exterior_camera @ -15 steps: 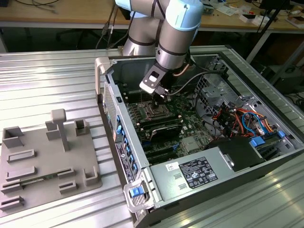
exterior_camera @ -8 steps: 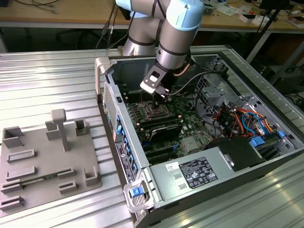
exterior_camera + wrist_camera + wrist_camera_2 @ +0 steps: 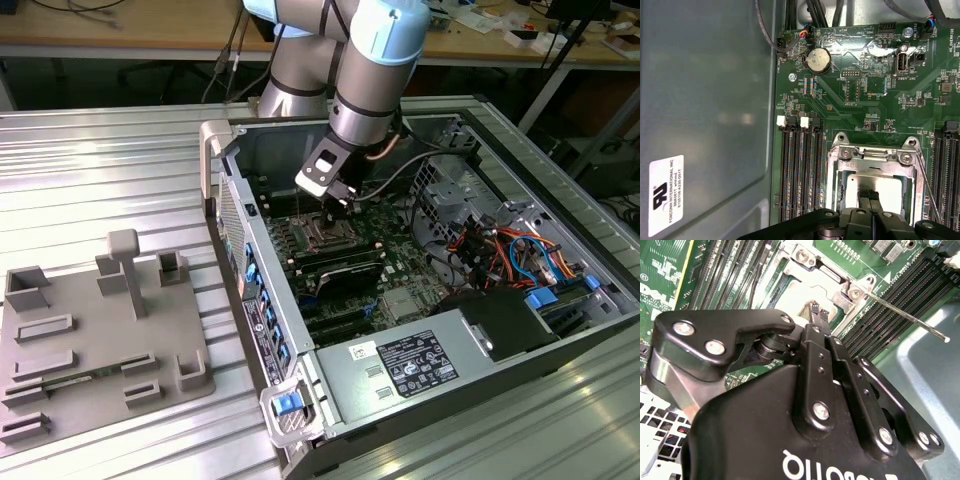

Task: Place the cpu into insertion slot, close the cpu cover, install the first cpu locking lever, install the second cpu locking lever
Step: 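Install the first cpu locking lever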

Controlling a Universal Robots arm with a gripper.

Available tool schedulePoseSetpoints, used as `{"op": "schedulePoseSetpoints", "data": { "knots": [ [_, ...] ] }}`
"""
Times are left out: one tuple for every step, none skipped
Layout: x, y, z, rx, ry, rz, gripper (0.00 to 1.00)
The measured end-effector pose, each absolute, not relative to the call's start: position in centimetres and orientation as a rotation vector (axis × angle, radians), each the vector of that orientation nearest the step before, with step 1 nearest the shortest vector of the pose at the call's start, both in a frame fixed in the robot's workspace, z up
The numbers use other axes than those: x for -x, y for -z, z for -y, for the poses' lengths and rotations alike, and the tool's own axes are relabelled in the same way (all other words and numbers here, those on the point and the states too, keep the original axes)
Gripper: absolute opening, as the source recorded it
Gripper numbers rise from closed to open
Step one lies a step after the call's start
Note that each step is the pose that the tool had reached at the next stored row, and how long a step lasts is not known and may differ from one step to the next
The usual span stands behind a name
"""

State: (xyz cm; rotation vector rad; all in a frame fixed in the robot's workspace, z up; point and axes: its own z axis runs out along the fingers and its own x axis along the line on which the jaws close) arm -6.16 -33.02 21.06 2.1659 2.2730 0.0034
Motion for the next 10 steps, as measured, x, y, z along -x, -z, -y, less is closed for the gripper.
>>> {"op": "schedulePoseSetpoints", "data": {
  "knots": [
    [6.2,-21.2,33.0,-2.166,-0.004,-2.273,0.11],
    [6.2,-21.4,33.0,-2.166,-0.004,-2.273,0.11],
    [6.2,-21.7,33.0,-2.166,-0.004,-2.273,0.11],
    [6.2,-21.9,33.0,-2.166,-0.004,-2.273,0.11],
    [6.2,-22.1,33.0,-2.166,-0.004,-2.273,0.11],
    [6.2,-22.4,33.0,-2.166,-0.004,-2.273,0.11],
    [6.2,-22.6,33.0,-2.166,-0.004,-2.273,0.11],
    [6.2,-22.8,33.0,-2.166,-0.004,-2.273,0.11],
    [6.2,-23.0,33.0,-2.166,-0.004,-2.273,0.11],
    [6.2,-23.1,33.0,-2.166,-0.004,-2.273,0.11]
  ]
}}
